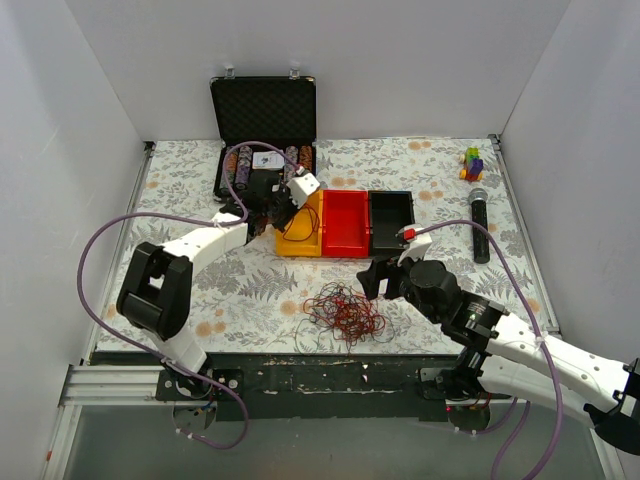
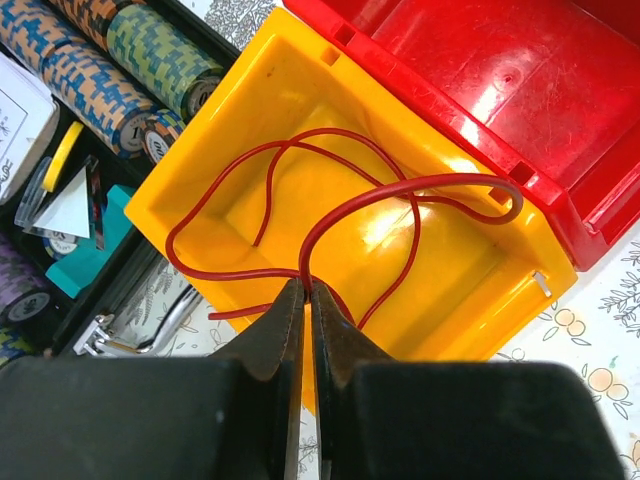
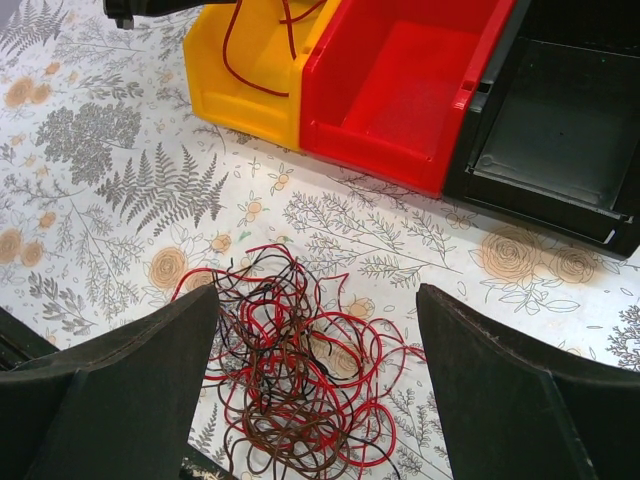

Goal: Untangle the cables

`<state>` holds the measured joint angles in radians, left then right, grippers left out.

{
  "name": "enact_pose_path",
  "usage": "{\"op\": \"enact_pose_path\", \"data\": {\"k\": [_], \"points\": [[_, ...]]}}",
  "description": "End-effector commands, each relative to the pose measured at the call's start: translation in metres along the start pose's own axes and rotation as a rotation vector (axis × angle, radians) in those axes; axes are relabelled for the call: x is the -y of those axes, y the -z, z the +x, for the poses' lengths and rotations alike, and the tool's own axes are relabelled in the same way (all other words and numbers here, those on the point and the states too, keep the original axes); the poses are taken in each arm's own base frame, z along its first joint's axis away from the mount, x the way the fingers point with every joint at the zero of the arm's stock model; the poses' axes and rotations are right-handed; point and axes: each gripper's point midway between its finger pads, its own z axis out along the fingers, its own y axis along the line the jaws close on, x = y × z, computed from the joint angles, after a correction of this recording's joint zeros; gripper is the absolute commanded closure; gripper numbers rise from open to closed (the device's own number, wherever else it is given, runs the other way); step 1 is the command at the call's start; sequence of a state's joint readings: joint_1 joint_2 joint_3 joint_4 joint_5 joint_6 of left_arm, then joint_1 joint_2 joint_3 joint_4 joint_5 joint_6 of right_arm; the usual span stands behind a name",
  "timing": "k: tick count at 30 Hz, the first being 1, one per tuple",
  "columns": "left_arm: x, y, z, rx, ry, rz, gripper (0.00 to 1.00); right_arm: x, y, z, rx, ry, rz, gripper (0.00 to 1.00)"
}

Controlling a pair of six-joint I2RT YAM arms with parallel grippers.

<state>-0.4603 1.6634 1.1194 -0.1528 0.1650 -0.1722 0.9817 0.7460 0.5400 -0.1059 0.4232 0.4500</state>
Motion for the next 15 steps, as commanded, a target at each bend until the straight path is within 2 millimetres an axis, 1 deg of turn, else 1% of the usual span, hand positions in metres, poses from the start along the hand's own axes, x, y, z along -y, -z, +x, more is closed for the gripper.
{"op": "enact_pose_path", "data": {"k": [1, 3, 6, 8, 10, 12, 15], "points": [[-0.002, -0.004, -0.007, 0.021, 0.054, -0.016, 1.00, 0.003, 0.000, -0.005, 0.030, -0.020, 0.013, 0.12], [0.001, -0.008, -0.005, 0.025, 0.071, -0.001, 1.00, 0.004, -0.001, -0.002, 0.023, -0.017, 0.016, 0.12], [0.010, -0.008, -0.016, 0.058, 0.122, 0.049, 1.00, 0.003, -0.002, -0.002, 0.019, -0.020, 0.014, 0.12], [0.010, -0.010, -0.020, 0.066, 0.138, 0.056, 1.00, 0.003, -0.002, -0.001, 0.018, -0.020, 0.013, 0.12], [0.006, -0.014, -0.014, 0.047, 0.153, 0.027, 1.00, 0.003, -0.002, -0.001, 0.019, -0.019, 0.014, 0.12], [0.000, -0.019, -0.005, 0.027, 0.170, 0.006, 1.00, 0.003, -0.002, 0.000, 0.016, -0.017, 0.014, 0.12], [-0.004, -0.026, 0.009, -0.015, 0.203, -0.012, 1.00, 0.004, -0.003, 0.001, 0.012, -0.016, 0.015, 0.12]]}}
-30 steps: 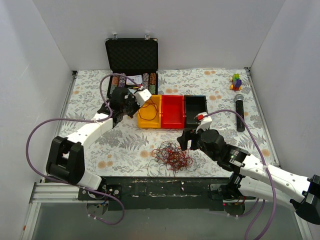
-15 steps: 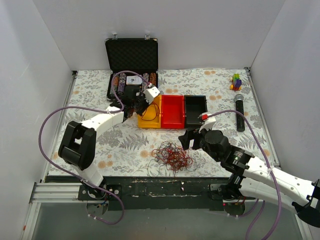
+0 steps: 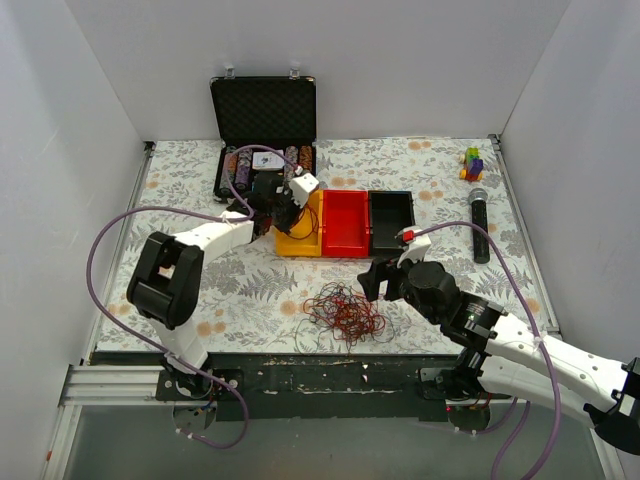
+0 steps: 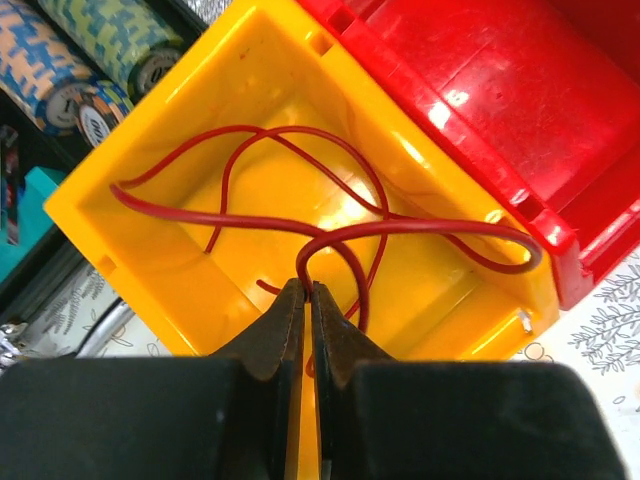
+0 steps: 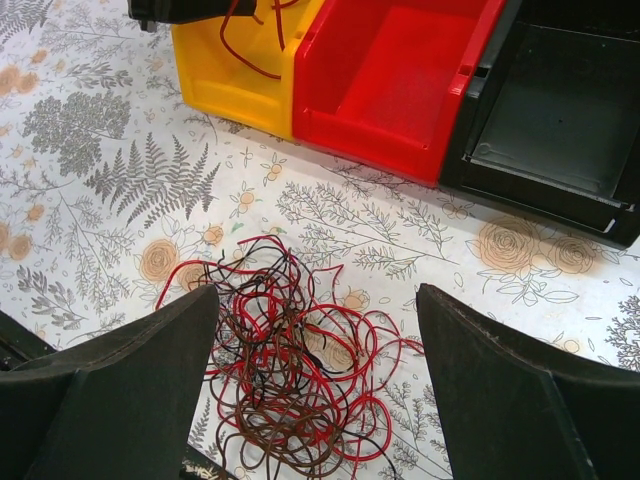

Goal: Untangle the cables

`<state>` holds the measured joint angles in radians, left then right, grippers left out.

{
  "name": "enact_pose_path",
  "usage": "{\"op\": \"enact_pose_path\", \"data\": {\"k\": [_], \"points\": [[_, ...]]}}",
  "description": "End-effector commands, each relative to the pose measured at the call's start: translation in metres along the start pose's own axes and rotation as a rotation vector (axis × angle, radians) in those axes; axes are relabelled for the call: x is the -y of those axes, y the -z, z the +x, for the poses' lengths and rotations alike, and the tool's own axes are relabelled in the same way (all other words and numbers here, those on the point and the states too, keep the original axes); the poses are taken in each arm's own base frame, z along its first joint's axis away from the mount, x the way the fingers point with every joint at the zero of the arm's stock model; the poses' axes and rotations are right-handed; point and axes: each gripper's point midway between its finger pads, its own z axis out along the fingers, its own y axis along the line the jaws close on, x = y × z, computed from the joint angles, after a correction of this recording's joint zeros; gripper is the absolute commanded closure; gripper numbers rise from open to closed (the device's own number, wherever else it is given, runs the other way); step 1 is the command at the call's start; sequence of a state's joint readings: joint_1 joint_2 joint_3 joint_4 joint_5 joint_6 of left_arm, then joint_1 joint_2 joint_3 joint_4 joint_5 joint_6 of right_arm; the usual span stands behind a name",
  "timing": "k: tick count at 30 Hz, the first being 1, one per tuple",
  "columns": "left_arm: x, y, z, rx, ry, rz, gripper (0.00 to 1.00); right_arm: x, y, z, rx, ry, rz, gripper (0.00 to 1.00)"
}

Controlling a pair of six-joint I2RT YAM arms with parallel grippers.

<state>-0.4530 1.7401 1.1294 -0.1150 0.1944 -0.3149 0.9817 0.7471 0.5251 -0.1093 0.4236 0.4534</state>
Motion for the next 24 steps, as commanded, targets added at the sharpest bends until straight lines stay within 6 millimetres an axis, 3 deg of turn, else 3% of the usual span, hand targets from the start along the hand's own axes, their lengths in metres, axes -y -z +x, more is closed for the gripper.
{"op": "enact_pose_path", "data": {"k": [1, 5, 7, 10, 14, 18, 24], "points": [[-0.014, -0.007, 0.000, -0.011, 0.061, -0.048, 1.00, 0.000, -0.002, -0.006, 0.028, -0.021, 0.006, 0.12], [-0.024, -0.015, 0.019, -0.058, 0.082, -0.112, 1.00, 0.001, -0.002, -0.006, 0.025, -0.017, 0.009, 0.12], [-0.031, -0.015, 0.022, -0.073, 0.104, -0.142, 0.91, 0.002, -0.002, -0.008, 0.028, -0.016, 0.010, 0.12], [-0.031, -0.008, 0.011, -0.067, 0.132, -0.133, 0.67, 0.001, -0.003, -0.008, 0.026, -0.016, 0.006, 0.12], [-0.025, 0.013, -0.025, 0.004, 0.159, -0.084, 0.36, 0.001, -0.004, -0.006, 0.022, -0.016, 0.005, 0.12], [-0.021, 0.035, -0.056, 0.046, 0.186, -0.049, 0.25, 0.000, -0.005, -0.006, 0.021, -0.019, 0.000, 0.12], [-0.019, 0.058, -0.057, 0.008, 0.196, -0.059, 0.25, 0.000, -0.005, -0.006, 0.022, -0.022, 0.002, 0.12]]}}
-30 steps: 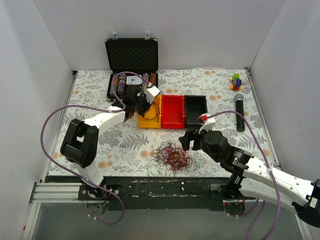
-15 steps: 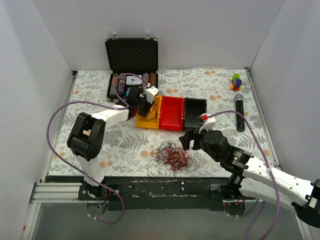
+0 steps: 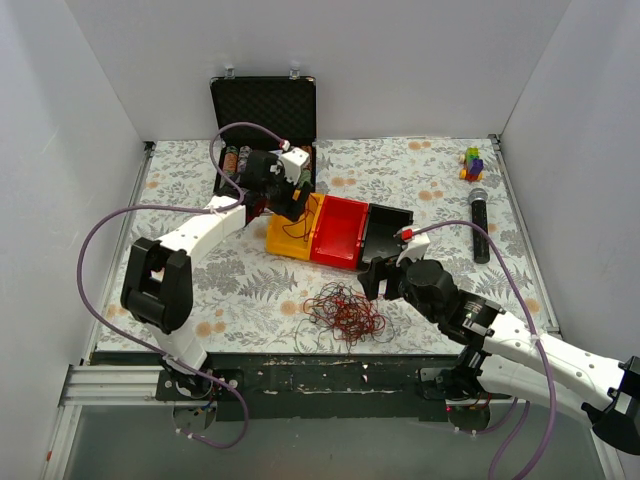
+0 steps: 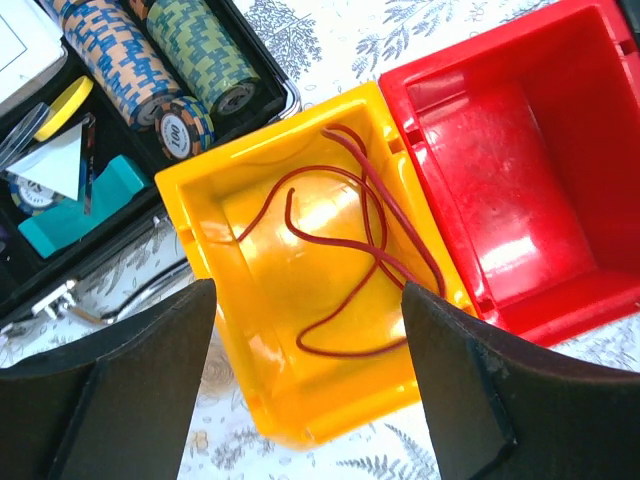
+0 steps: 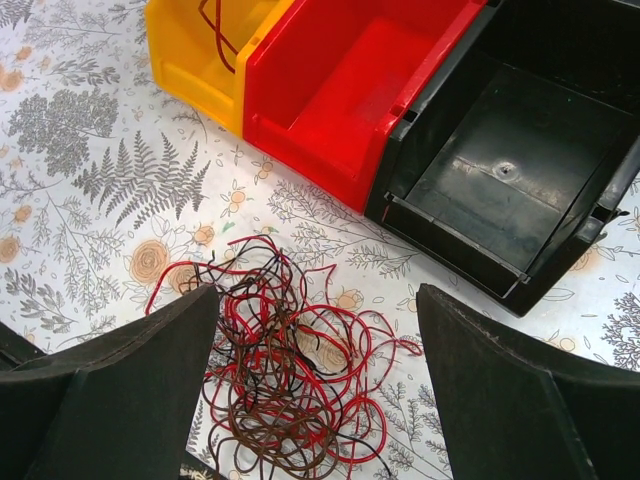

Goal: Untangle the cables

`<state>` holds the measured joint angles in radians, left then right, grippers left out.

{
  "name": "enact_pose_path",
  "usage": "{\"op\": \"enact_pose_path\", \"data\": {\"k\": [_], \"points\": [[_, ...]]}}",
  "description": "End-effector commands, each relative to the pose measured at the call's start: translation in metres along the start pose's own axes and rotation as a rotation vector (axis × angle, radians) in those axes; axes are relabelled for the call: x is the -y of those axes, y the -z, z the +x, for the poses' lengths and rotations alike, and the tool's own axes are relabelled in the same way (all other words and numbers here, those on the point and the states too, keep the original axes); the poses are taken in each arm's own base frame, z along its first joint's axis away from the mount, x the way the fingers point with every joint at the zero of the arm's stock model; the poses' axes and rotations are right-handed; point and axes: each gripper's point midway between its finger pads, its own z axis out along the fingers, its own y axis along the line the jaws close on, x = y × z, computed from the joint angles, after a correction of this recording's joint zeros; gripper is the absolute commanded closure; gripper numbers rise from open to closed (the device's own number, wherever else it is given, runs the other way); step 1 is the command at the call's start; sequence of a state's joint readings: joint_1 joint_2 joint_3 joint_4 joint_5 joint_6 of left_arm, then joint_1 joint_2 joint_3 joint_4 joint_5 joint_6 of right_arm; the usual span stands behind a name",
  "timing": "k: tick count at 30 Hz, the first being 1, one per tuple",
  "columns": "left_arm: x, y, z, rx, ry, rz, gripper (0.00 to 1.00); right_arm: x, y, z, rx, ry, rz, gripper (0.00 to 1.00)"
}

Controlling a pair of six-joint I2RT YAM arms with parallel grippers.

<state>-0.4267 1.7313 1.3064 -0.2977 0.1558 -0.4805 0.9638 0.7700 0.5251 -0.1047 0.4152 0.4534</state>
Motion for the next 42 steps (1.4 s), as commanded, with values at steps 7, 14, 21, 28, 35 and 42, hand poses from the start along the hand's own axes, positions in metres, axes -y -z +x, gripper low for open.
{"op": "enact_pose_path", "data": {"k": [7, 14, 21, 28, 35, 42], "points": [[0.002, 0.061, -0.030, 0.040, 0.004, -0.019, 0.44, -0.002, -0.002, -0.006, 0.033, -0.030, -0.009, 0.12], [0.001, 0.051, -0.020, 0.012, 0.001, -0.025, 0.55, 0.006, -0.007, 0.000, -0.018, -0.020, 0.065, 0.12], [-0.008, 0.041, -0.010, 0.009, 0.007, -0.068, 0.61, 0.018, -0.014, 0.003, -0.042, -0.033, 0.118, 0.12], [-0.010, 0.063, -0.024, 0.061, 0.043, -0.070, 0.51, 0.035, -0.035, 0.008, -0.115, -0.034, 0.163, 0.17], [0.003, 0.105, -0.048, 0.133, 0.055, -0.022, 0.02, 0.042, -0.036, 0.036, -0.205, -0.050, 0.175, 0.41], [0.032, 0.121, -0.044, 0.117, 0.031, 0.130, 0.02, 0.066, -0.041, 0.056, -0.265, -0.071, 0.227, 0.46]]}}
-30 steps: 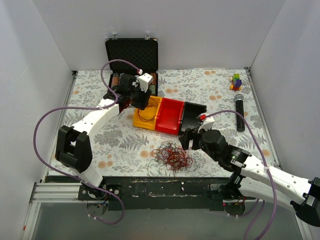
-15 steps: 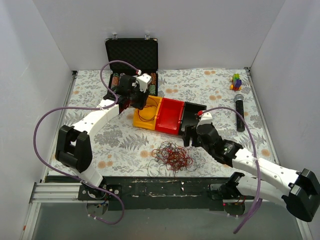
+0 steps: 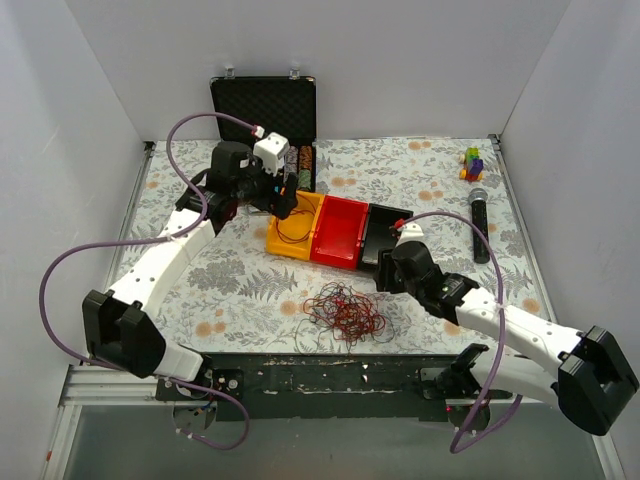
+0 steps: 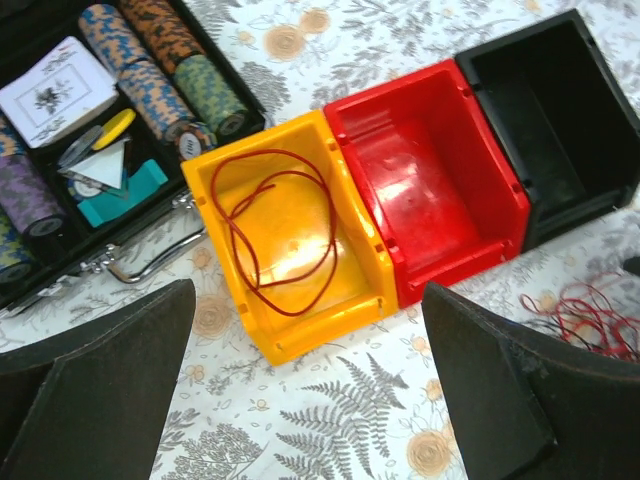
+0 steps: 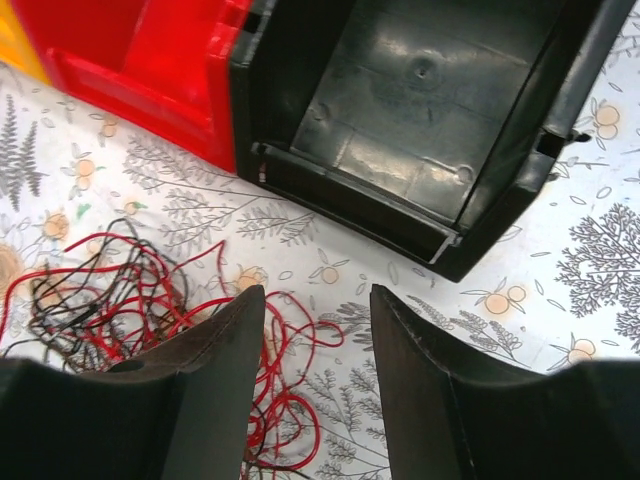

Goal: Untangle the cables

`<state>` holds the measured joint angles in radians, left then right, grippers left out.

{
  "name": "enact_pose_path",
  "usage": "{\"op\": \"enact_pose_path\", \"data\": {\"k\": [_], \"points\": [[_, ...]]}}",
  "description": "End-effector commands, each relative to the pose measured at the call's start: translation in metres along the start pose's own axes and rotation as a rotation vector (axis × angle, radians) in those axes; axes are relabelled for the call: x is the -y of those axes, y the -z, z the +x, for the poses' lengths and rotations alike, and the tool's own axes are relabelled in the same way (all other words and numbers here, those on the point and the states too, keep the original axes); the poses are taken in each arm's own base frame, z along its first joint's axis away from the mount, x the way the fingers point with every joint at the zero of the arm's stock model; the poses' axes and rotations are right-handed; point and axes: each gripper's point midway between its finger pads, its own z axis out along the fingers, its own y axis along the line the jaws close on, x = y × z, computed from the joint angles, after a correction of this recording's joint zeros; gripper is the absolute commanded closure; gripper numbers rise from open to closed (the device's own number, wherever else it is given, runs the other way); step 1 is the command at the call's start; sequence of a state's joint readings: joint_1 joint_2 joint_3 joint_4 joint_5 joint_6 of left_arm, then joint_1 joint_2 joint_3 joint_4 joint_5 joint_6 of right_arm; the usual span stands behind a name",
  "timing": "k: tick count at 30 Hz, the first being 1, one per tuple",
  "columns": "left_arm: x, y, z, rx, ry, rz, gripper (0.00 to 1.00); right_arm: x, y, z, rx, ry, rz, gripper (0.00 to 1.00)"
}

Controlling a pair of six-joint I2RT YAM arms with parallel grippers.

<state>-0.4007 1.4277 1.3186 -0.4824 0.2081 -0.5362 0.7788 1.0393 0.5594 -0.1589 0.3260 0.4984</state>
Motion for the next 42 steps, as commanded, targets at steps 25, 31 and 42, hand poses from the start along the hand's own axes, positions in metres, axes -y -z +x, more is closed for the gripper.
{"op": "enact_pose_path", "data": {"k": [25, 31, 42], "points": [[0.081, 0.035, 0.056, -0.049, -0.132, 0.400, 0.02, 0.025, -0.031, -0.037, -0.014, 0.030, 0.012, 0.36], [0.158, 0.030, 0.115, -0.206, -0.216, 0.592, 0.02, 0.022, -0.003, -0.028, 0.071, -0.083, -0.053, 0.34], [0.201, -0.034, 0.138, -0.333, -0.194, 0.629, 0.07, 0.024, 0.020, -0.018, 0.119, -0.154, -0.089, 0.33]]}}
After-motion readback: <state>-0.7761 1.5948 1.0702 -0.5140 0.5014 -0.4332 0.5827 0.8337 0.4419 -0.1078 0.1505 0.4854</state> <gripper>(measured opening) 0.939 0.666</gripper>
